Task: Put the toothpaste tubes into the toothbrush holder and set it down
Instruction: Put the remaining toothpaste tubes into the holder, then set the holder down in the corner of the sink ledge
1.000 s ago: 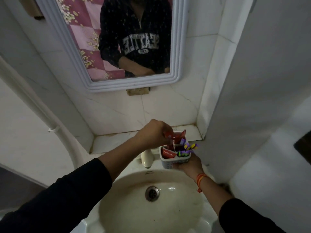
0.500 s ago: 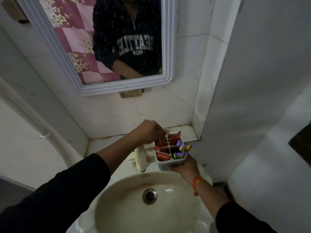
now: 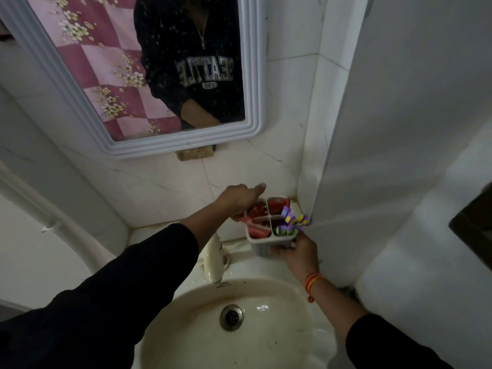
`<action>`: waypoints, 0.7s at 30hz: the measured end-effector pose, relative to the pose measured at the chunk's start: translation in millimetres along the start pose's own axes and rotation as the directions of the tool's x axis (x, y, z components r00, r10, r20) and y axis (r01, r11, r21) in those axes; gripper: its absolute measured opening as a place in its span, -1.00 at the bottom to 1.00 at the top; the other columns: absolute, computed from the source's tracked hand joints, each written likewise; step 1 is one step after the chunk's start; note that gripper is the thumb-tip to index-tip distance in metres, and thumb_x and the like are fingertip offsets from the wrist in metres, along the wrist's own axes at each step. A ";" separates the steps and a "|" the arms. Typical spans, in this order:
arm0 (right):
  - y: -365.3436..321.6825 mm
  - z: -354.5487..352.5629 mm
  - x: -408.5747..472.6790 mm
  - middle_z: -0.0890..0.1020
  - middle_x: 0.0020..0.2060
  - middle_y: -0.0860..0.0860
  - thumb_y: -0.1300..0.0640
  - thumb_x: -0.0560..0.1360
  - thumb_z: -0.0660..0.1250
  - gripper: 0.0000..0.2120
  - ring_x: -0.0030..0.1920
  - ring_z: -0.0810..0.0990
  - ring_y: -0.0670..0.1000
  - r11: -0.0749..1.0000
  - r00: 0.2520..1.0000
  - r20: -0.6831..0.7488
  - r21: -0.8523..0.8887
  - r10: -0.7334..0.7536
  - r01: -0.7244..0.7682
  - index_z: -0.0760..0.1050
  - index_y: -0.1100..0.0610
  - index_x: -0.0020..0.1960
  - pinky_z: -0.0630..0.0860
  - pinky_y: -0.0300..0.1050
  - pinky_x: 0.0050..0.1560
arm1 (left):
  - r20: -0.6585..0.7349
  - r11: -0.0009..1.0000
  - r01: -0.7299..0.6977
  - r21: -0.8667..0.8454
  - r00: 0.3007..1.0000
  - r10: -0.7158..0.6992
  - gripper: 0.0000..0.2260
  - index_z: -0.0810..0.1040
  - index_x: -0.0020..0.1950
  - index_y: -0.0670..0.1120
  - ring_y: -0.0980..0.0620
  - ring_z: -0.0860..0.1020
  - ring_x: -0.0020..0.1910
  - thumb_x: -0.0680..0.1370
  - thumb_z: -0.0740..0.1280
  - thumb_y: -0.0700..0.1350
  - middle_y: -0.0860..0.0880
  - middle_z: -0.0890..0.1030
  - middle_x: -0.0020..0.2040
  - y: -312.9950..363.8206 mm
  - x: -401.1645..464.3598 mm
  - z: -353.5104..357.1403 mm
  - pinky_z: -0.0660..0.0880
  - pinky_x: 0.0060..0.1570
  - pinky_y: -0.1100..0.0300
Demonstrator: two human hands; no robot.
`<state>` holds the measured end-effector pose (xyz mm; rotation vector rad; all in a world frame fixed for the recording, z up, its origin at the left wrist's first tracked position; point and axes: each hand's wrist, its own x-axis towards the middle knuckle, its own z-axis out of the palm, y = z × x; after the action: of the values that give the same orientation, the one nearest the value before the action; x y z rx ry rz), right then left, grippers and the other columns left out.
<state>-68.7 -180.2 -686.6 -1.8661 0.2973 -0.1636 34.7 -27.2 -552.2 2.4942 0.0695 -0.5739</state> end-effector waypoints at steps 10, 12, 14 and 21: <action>-6.2 -25.9 68.9 0.67 0.08 0.13 0.29 0.30 0.55 -0.44 0.04 0.61 0.05 0.984 0.994 0.024 -0.146 0.111 -0.106 0.53 0.17 0.28 0.48 -0.18 0.03 | 0.137 0.620 0.193 -0.760 0.981 -0.138 -0.56 0.39 0.35 -0.02 -0.06 0.59 -0.12 0.63 0.17 0.26 -0.03 0.52 -0.13 33.3 25.1 19.6 0.56 0.19 -0.03; -3.8 -24.4 71.7 0.68 0.09 0.14 0.29 0.33 0.51 -0.44 0.08 0.62 0.10 0.984 0.993 -0.052 -0.143 0.104 -0.111 0.51 0.14 0.31 0.51 -0.16 0.08 | 0.123 0.573 0.171 -0.801 0.985 -0.123 -0.60 0.38 0.30 0.00 -0.11 0.61 0.02 0.62 0.19 0.25 -0.07 0.55 -0.07 34.7 30.5 23.7 0.52 0.30 -0.08; -4.6 -20.9 73.6 0.68 0.08 0.14 0.28 0.35 0.50 -0.47 0.10 0.63 0.13 0.982 0.988 -0.115 -0.142 0.105 -0.121 0.52 0.13 0.31 0.51 -0.16 0.12 | 0.112 0.542 0.150 -0.827 0.988 -0.103 -0.61 0.40 0.28 0.00 -0.16 0.62 0.14 0.60 0.22 0.24 -0.14 0.61 0.04 35.5 35.2 28.1 0.52 0.31 -0.09; -11.6 -12.9 76.5 0.68 0.07 0.17 0.24 0.41 0.46 -0.56 0.10 0.64 0.19 0.971 0.971 -0.188 -0.155 0.149 -0.179 0.54 0.12 0.28 0.54 -0.10 0.13 | 0.111 0.357 0.147 -0.922 0.986 -0.122 -0.43 0.54 0.36 -0.18 -0.27 0.67 0.17 0.51 0.33 0.20 -0.27 0.69 0.19 27.6 56.9 49.1 0.59 0.22 -0.17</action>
<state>2.6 -210.5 -674.4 -1.9902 0.6029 -0.1936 72.0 -81.3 -597.9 1.3220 0.4710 -0.4304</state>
